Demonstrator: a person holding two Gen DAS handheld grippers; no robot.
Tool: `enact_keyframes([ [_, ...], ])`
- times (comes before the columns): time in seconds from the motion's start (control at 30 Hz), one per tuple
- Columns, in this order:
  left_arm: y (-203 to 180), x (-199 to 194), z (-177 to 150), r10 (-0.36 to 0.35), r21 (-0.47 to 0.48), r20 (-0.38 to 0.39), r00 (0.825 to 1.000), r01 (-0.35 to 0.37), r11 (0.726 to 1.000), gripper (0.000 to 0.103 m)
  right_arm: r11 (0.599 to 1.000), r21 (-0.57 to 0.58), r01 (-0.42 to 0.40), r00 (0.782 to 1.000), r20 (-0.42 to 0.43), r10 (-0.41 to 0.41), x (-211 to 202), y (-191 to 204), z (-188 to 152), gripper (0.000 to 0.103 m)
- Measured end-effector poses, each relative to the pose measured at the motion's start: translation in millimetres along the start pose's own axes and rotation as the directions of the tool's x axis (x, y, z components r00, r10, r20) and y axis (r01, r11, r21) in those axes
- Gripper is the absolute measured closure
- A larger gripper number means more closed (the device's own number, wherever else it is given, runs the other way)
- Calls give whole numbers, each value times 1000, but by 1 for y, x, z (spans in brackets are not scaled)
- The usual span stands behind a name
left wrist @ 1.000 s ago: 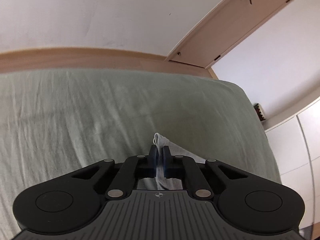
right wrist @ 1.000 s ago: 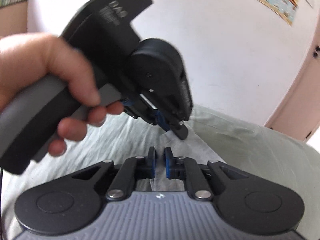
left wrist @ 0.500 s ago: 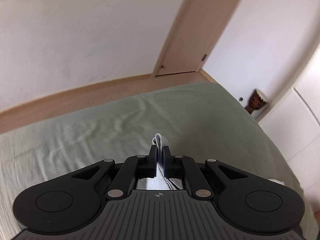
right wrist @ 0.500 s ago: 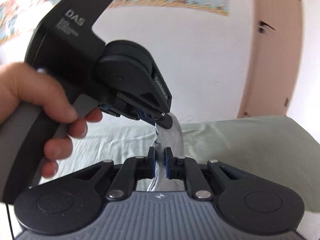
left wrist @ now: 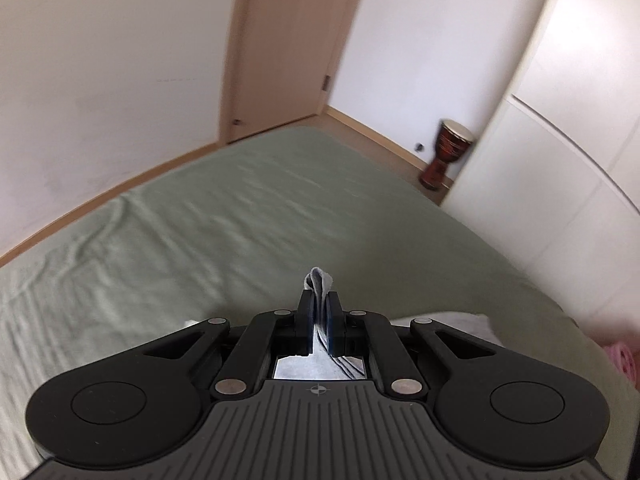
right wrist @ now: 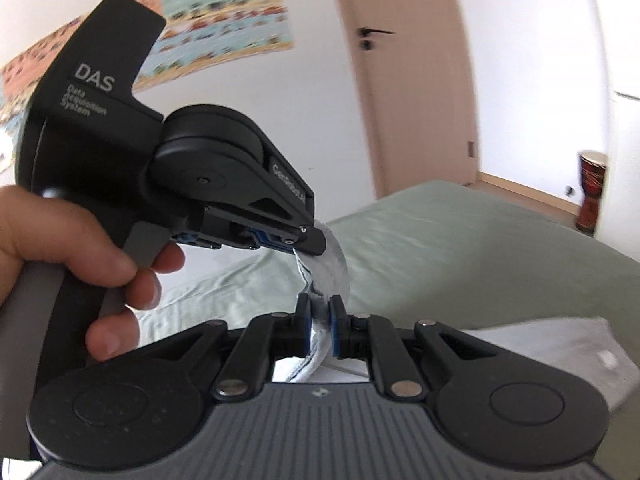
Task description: Fold clothes
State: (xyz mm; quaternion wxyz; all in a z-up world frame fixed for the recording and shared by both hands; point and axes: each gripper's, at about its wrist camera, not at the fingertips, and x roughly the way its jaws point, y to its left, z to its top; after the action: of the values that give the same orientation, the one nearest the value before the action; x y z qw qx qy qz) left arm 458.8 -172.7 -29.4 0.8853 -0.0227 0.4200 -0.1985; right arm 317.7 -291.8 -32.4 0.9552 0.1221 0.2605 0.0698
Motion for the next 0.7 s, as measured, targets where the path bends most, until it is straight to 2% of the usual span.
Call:
enact_keyframes([
  [0.2, -71, 40, -12, 14, 74, -59, 998, -10, 997, 98, 994, 88, 61, 998, 0, -61, -27, -84, -11, 94],
  [0.4, -120, 77, -31, 56, 191, -158, 986, -25, 981, 98, 971, 199, 130, 991, -68, -119, -24, -142, -21, 94],
  [0.47, -134, 86, -35, 64, 230, -185, 981, -20, 973, 98, 967, 218, 130, 990, -82, -115, -20, -154, -25, 98],
  [0.6, -148, 107, -37, 97, 284, -231, 968, -28, 958, 98, 961, 241, 135, 989, -89, -117, -18, -173, -37, 98],
  [0.7, -157, 111, -40, 117, 315, -255, 960, -32, 949, 98, 959, 266, 103, 994, -67, -88, -23, -180, -46, 97],
])
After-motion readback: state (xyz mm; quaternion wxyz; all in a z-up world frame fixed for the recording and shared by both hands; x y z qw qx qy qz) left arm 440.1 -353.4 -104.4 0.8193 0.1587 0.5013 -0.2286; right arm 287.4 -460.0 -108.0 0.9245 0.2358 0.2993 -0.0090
